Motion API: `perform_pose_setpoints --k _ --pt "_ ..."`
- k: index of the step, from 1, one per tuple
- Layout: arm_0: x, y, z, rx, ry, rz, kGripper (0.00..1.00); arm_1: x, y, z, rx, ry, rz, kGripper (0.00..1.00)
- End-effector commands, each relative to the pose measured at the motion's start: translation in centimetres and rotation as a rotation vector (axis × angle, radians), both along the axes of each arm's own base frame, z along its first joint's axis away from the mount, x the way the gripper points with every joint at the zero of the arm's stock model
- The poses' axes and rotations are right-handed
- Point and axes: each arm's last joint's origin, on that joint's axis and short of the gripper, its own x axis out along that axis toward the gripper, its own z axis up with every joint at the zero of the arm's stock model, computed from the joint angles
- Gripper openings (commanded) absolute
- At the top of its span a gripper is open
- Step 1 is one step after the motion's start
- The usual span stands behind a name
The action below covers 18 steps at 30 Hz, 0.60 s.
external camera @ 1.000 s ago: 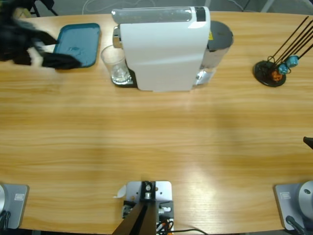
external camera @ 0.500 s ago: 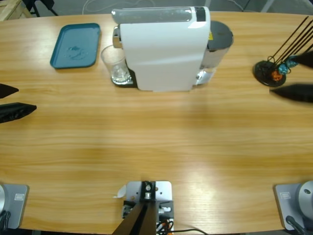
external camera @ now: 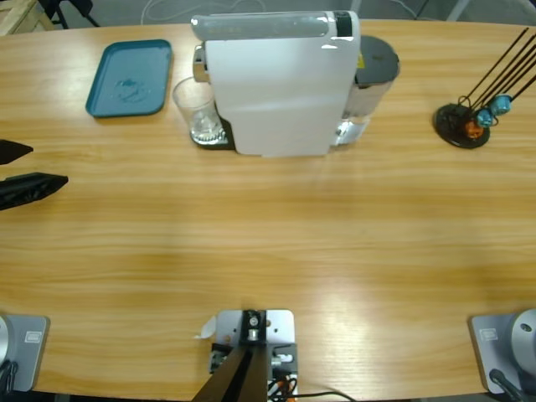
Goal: Pour coffee
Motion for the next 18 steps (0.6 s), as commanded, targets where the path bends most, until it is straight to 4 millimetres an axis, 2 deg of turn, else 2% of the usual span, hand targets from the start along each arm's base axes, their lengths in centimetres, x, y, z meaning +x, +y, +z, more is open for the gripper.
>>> perform_pose_setpoints --k 1,6,14,18 --pt "0.0 0.3 -1.1 0.015 0.025 0.033 0.913 4.5 2.8 -3.9 -0.102 0.107 -0.013 0.0" --pt "0.0 0.2 -1.0 0.014 0.026 0.03 0.913 4.8 3.0 -4.5 -0.118 0.124 -0.013 0.0" --pt "0.0 0.3 -1.1 0.012 0.027 0.026 0.913 5.6 3.2 -3.6 -0.153 0.068 -0.034 0.0" --pt "0.0 0.2 -1.1 0.012 0.027 0.026 0.908 6.3 3.6 -3.8 -0.159 0.075 -0.035 0.0"
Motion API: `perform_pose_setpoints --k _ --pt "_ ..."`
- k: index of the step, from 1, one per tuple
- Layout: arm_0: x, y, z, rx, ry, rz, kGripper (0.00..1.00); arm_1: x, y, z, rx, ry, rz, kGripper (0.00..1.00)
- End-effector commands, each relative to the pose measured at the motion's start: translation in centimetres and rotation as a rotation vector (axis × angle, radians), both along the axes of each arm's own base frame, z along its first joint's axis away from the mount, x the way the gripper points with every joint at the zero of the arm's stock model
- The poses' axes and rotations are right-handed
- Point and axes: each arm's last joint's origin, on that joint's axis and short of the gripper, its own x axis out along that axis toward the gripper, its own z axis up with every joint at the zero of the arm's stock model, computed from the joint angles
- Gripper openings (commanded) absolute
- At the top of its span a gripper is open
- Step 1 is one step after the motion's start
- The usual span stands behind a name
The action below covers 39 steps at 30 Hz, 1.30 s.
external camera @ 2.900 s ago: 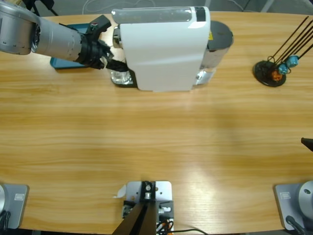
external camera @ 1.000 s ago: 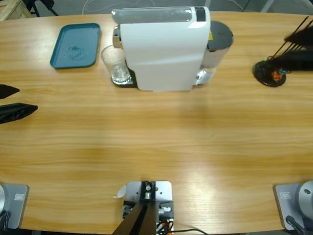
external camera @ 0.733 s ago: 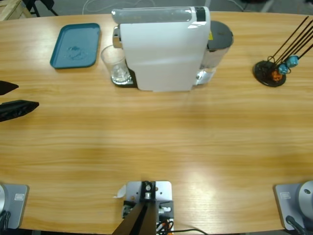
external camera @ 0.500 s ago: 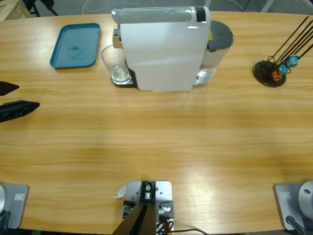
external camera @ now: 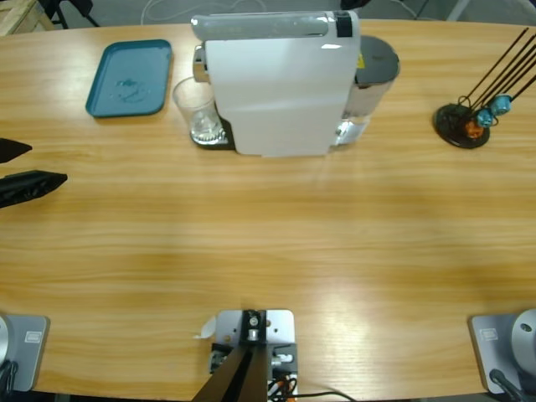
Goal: Pour coffee
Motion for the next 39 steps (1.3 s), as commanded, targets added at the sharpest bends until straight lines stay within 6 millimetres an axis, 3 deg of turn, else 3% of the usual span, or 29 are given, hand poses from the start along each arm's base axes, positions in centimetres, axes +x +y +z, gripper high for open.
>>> perform_pose_setpoints --k 1,21,39 --pt "-0.1 0.2 -1.1 0.013 0.029 0.018 0.908 2.5 1.1 -2.2 -0.068 0.041 -0.015 0.0" --pt "-0.1 0.2 -1.1 0.016 0.029 0.021 0.908 4.1 0.5 -3.1 -0.103 0.041 -0.063 0.0" --pt "0.0 0.2 -1.1 0.017 0.031 0.021 0.908 2.5 1.6 -2.7 -0.095 0.047 -0.039 0.0"
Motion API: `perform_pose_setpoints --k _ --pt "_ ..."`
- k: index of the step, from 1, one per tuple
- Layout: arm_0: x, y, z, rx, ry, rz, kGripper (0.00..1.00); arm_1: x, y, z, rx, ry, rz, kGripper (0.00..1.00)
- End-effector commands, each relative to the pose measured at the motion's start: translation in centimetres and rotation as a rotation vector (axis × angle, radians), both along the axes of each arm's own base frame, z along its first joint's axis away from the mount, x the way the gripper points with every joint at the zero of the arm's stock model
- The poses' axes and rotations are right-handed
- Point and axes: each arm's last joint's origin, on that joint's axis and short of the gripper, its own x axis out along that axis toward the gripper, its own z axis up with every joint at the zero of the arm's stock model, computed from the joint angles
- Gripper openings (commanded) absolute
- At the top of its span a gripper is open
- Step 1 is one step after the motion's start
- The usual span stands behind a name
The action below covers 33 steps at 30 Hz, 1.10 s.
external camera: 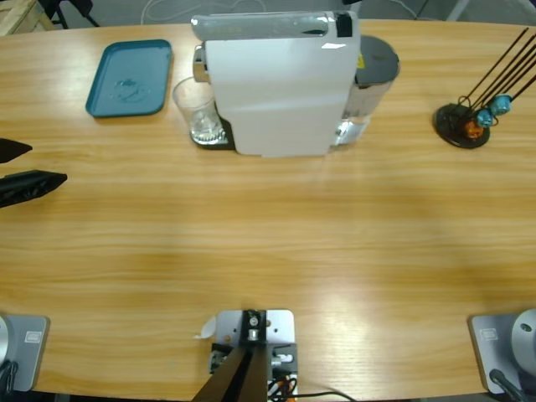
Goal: Pour coffee
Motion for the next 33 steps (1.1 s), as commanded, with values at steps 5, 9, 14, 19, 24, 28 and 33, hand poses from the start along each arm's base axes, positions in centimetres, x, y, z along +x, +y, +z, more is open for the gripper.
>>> perform_pose_setpoints --k 5,9,14,19,24,28,33 --pt "0.0 0.2 -1.1 0.017 0.03 0.021 0.908 0.1 0.9 -1.8 -0.045 0.044 0.001 0.0" --pt "-0.1 0.2 -1.1 0.016 0.029 0.021 0.908 0.1 0.9 -2.2 -0.054 0.056 0.001 0.0" --pt "-0.1 0.2 -1.1 0.015 0.028 0.021 0.908 -0.1 0.8 -3.1 -0.066 0.075 0.0 0.0" --pt "-0.1 0.2 -1.1 0.014 0.027 0.021 0.908 0.0 0.8 -3.7 -0.067 0.082 -0.002 0.0" --pt "-0.1 0.2 -1.1 0.014 0.027 0.021 0.908 0.0 0.9 -3.7 -0.063 0.079 -0.005 0.0" --pt "-0.1 0.2 -1.1 0.014 0.026 0.021 0.908 -0.7 0.2 -0.5 -0.017 -0.013 -0.02 0.0" --pt "-0.3 0.4 -1.0 0.008 0.019 0.021 0.912 -2.1 -1.8 3.5 0.109 -0.065 0.005 0.355"
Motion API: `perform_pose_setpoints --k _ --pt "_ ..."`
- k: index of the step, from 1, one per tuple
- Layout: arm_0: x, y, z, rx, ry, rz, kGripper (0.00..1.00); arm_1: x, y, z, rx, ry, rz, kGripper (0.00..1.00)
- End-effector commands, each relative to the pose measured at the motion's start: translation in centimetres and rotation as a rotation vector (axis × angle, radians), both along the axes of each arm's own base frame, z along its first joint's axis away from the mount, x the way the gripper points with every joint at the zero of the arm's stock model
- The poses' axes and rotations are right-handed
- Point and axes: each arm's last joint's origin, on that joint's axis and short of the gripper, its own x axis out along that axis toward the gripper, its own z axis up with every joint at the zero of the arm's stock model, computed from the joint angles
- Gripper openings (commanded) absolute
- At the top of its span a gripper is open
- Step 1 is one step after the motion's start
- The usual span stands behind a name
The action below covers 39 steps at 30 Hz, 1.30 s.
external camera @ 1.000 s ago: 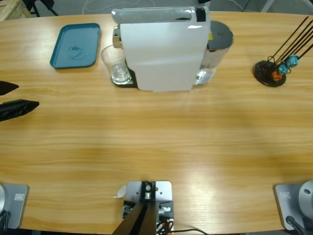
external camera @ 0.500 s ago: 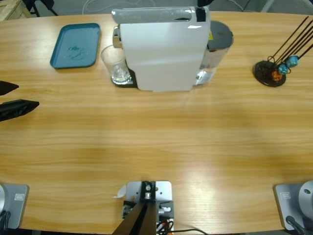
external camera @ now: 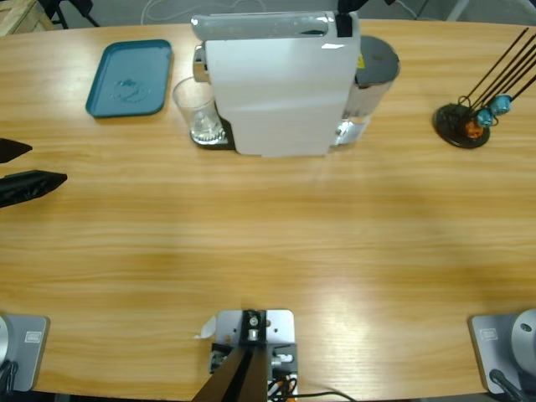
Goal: Pour coffee
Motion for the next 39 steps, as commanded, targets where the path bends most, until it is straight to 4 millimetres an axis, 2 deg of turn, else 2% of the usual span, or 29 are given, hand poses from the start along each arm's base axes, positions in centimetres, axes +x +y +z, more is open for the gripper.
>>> perform_pose_setpoints --k 1,2,4,25,26,27,28,30,35,39 --pt "-0.3 0.4 -1.0 0.008 0.019 0.021 0.913 -1.8 -2.1 4.3 0.125 -0.058 0.013 0.536" --pt "-0.3 0.4 -1.0 0.008 0.019 0.021 0.913 -1.9 -2.3 4.3 0.123 -0.045 0.014 0.643" --pt "-0.3 0.4 -1.0 0.007 0.018 0.021 0.913 -2.2 -2.6 4.3 0.118 -0.028 0.015 0.736" --pt "-0.4 0.4 -1.0 0.005 0.017 0.018 0.913 -2.9 -3.3 5.0 0.116 0.003 0.02 0.738" --pt "-0.3 0.4 -1.0 0.006 0.017 0.019 0.913 -3.1 -3.4 5.0 0.119 0.004 0.022 0.742" --pt "-0.3 0.4 -1.0 0.005 0.017 0.019 0.913 -3.5 -3.6 5.1 0.125 0.01 0.021 0.818" --pt "-0.3 0.4 -1.1 0.005 0.018 0.018 0.913 -4.2 -4.0 5.0 0.135 0.024 0.017 0.916" --pt "-0.3 0.3 -1.1 0.007 0.02 0.019 0.913 -5.9 -5.1 4.5 0.149 0.046 0.019 0.993" --pt "-0.2 0.3 -1.2 0.01 0.019 0.022 0.913 -12.4 -9.3 2.3 0.188 0.05 0.047 1.0" --pt "-0.1 0.2 -1.3 0.014 0.026 0.021 0.908 -18.3 -13.4 -0.7 0.261 -0.014 0.044 1.0"
